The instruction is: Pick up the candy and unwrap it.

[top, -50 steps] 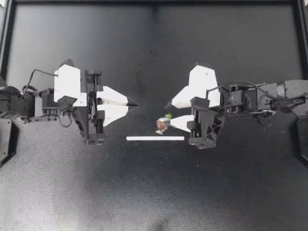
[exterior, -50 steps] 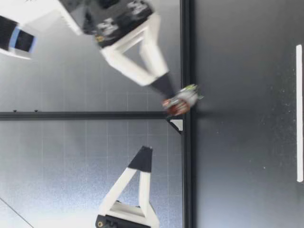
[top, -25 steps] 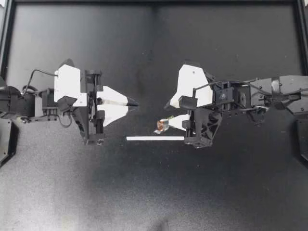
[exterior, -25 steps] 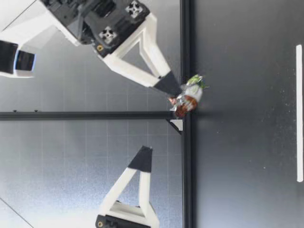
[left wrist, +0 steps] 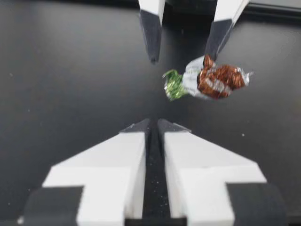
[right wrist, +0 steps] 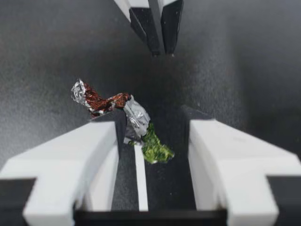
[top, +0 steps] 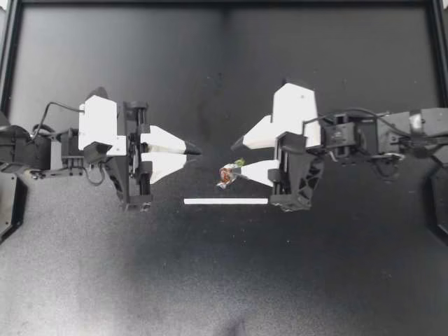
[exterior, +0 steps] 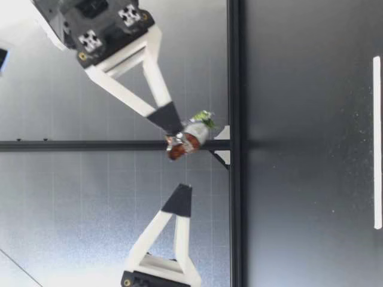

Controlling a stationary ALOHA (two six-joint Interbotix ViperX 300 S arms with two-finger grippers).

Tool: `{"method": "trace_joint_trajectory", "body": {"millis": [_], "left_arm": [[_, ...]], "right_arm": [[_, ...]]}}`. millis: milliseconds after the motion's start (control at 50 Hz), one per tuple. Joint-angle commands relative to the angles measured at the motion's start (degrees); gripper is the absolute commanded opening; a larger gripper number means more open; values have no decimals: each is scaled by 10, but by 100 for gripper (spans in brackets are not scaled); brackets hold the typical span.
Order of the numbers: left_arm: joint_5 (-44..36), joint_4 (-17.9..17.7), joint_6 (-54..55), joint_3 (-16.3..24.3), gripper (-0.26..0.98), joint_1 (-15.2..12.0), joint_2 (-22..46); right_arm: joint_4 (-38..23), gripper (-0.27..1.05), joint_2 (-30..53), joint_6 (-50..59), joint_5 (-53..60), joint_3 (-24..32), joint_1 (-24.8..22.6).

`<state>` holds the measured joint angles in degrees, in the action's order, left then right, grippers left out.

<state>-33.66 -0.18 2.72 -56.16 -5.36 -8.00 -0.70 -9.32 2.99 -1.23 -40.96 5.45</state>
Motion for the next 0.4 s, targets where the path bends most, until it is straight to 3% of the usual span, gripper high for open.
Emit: {"method": "trace_joint_trajectory", "body": {"millis": [0, 380], "left_arm": [[-9, 2, -1, 10, 2, 1, -16], [-18, 5, 0, 6, 2, 1, -27]], "right_arm": [[-1, 44, -21, -1, 21, -1, 5], [-1, 44, -30, -2, 62, -22, 5]]}}
